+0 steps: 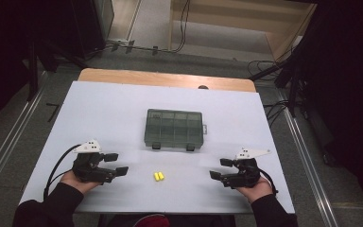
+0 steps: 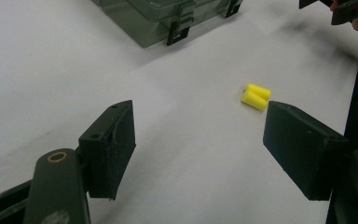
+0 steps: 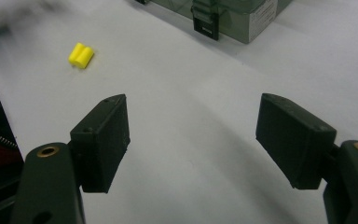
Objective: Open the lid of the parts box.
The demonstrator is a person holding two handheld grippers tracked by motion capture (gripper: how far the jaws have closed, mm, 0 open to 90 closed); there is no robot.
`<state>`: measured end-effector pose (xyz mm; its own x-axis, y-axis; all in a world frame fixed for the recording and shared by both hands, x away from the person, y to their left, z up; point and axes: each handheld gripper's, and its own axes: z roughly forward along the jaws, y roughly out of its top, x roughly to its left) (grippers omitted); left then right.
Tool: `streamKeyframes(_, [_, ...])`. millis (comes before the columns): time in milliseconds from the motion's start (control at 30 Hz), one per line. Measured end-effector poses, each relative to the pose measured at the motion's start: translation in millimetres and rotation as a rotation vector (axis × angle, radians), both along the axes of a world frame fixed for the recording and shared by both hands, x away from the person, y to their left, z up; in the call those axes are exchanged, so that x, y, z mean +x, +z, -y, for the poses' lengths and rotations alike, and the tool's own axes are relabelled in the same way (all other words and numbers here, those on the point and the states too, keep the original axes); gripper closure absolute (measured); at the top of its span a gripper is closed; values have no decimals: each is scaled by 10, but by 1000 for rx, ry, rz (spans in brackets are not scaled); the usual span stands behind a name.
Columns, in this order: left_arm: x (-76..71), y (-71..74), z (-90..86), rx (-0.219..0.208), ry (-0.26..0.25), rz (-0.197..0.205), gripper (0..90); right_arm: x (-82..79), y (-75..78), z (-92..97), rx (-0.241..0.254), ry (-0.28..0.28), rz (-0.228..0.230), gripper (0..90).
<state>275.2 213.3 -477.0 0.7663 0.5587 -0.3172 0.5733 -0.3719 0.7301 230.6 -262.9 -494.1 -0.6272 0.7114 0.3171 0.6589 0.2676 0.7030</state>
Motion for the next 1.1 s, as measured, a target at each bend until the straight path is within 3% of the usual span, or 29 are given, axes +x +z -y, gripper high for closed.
streamKeyframes(633, [13, -5, -3, -1, 1, -9, 252, 29, -5, 43, -7, -23, 2, 243])
streamKeyframes(900, [13, -3, -5, -2, 0, -12, 252, 130, 20, 135, 0, -84, 27, 242])
streamKeyframes(1100, [20, -4, -6, -2, 2, -14, 252, 204, 41, 123, -17, -87, 39, 242])
